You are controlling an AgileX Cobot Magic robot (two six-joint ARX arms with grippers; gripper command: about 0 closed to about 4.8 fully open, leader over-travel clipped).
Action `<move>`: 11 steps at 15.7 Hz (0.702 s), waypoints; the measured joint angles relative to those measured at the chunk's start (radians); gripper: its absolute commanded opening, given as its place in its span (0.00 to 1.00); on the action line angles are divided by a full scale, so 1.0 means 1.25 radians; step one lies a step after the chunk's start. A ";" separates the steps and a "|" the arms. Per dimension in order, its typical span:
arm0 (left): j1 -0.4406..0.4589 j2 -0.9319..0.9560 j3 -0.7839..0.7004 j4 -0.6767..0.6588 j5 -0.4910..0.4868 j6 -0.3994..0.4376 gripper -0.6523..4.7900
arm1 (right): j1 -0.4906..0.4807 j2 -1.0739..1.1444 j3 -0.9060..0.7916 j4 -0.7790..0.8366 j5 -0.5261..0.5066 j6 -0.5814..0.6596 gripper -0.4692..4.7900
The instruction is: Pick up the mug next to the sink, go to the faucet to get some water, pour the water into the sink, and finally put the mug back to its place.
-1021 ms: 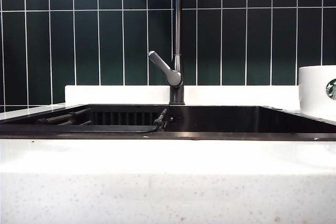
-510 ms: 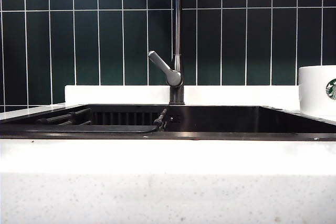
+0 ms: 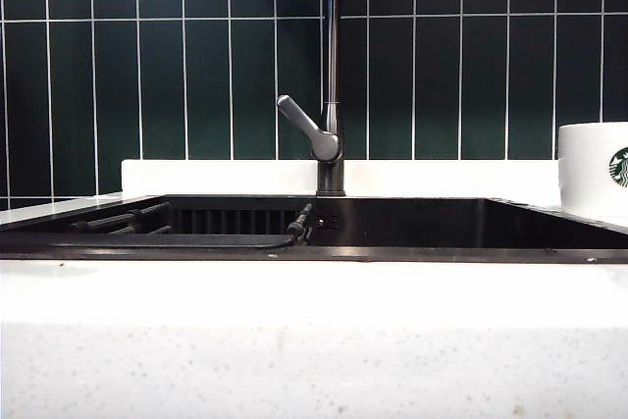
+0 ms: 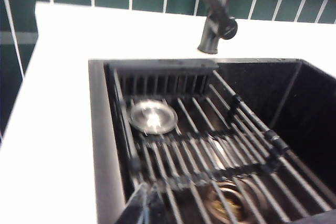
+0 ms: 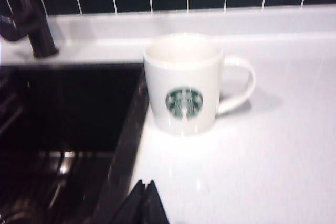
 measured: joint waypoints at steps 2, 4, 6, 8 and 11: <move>0.000 0.000 0.000 0.011 0.030 0.034 0.11 | 0.000 0.000 -0.035 0.083 0.000 -0.014 0.08; 0.000 0.000 -0.001 0.019 0.043 0.038 0.11 | 0.000 0.000 -0.053 0.091 0.001 -0.029 0.08; 0.000 0.000 -0.001 0.052 0.034 0.038 0.11 | 0.000 0.000 -0.053 0.124 0.010 -0.036 0.08; 0.000 0.000 0.001 0.058 0.014 0.038 0.11 | 0.000 -0.014 -0.053 0.140 0.022 -0.043 0.08; 0.000 0.000 0.005 0.046 -0.019 0.038 0.11 | 0.000 -0.062 -0.053 0.104 0.031 -0.055 0.08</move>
